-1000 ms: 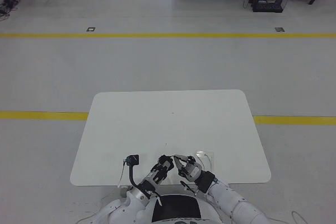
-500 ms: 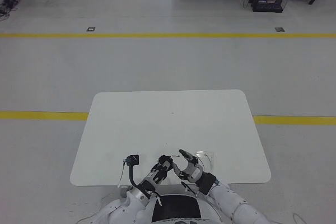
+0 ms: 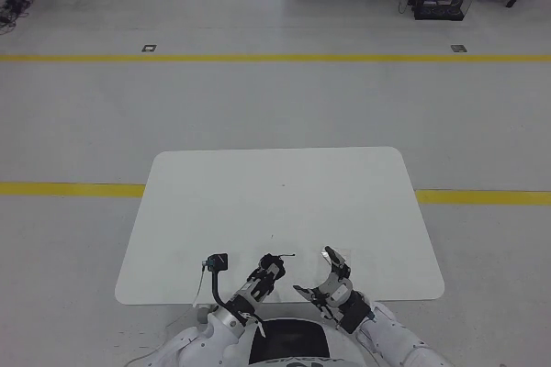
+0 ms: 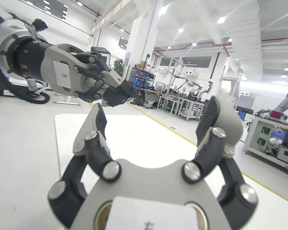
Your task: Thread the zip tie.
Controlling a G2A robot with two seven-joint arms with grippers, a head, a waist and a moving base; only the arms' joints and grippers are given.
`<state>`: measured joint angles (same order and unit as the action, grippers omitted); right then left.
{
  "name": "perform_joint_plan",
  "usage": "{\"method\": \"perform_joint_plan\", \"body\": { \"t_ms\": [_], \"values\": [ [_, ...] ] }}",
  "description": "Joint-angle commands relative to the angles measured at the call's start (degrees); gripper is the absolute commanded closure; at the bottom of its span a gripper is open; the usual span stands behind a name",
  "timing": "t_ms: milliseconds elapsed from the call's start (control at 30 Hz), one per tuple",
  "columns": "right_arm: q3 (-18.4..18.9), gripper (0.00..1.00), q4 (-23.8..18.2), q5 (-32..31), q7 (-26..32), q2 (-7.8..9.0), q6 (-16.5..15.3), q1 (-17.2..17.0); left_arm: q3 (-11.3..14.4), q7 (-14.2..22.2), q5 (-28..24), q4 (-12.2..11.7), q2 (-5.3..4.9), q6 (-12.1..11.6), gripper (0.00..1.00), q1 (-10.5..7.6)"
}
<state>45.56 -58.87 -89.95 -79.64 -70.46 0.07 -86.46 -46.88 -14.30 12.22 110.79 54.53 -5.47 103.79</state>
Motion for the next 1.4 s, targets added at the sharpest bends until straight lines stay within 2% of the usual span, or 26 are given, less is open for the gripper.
{"method": "perform_joint_plan", "body": {
  "t_ms": [0,167,200,233,300,367,433,567,633,667,900,967,1100,1267,1333,1367],
  "values": [
    [0.0,0.0,0.0,0.0,0.0,-0.01,0.0,0.0,0.0,0.0,0.0,0.0,0.0,0.0,1.0,0.0],
    [0.0,0.0,0.0,0.0,0.0,-0.01,0.0,0.0,0.0,0.0,0.0,0.0,0.0,0.0,1.0,0.0],
    [0.0,0.0,-0.2,0.0,1.5,0.09,1.5,0.4,0.1,0.4,-0.8,0.0,0.09,0.1,1.0,-0.13],
    [-1.1,0.0,0.5,0.0,3.0,0.64,6.6,1.3,0.1,1.6,-3.4,0.6,0.19,0.1,1.0,-0.17],
    [-3.7,0.0,1.7,0.0,2.1,1.8,10.9,2.5,-0.5,6.0,-10.1,1.8,0.14,-0.5,1.0,-0.15],
    [-5.7,0.0,3.4,0.0,1.6,3.12,14.7,3.8,-2.3,13.2,-19.3,2.7,-0.22,-1.1,1.0,-0.36],
    [-7.8,0.0,4.2,0.0,0.9,4.28,17.1,4.9,-4.5,19.7,-26.4,2.9,-0.72,-0.6,1.0,-0.52],
    [-9.5,0.0,4.0,0.0,0.0,5.92,19.4,5.9,-7.4,29.4,-37.7,2.1,-1.35,1.5,1.0,-0.77],
    [-10.8,0.0,3.3,0.0,0.0,6.57,18.9,6.6,-8.4,32.4,-41.3,1.2,-1.49,2.8,1.0,-1.43],
    [-11.9,0.0,3.8,0.0,0.1,7.05,18.9,7.3,-8.8,33.0,-40.9,0.9,-1.56,3.0,1.0,-1.94],
    [-11.9,0.0,3.8,0.0,0.1,7.05,18.9,7.3,-8.8,33.0,-40.9,0.9,-1.56,3.0,1.0,-1.94],
    [-11.7,0.0,3.4,0.5,1.8,6.95,18.2,7.1,-8.5,33.4,-45.2,-0.1,-1.25,3.2,1.0,-2.29],
    [-11.4,0.0,1.9,1.9,0.0,6.51,14.3,6.8,-7.7,36.3,-51.9,-2.6,-0.7,1.9,1.0,-3.46],
    [-10.7,0.0,0.0,3.2,0.0,5.87,11.3,6.7,-7.0,39.1,-59.1,-5.3,-0.01,0.3,1.0,-4.65],
    [-10.7,0.0,0.1,3.0,0.0,5.63,10.3,6.8,-6.6,40.2,-60.6,-6.2,0.23,-0.4,1.0,-5.22],
    [-10.7,0.0,0.1,3.0,0.0,5.63,10.3,6.8,-6.7,39.2,-59.8,-6.6,0.33,-1.5,1.0,-5.66]
  ]
}}
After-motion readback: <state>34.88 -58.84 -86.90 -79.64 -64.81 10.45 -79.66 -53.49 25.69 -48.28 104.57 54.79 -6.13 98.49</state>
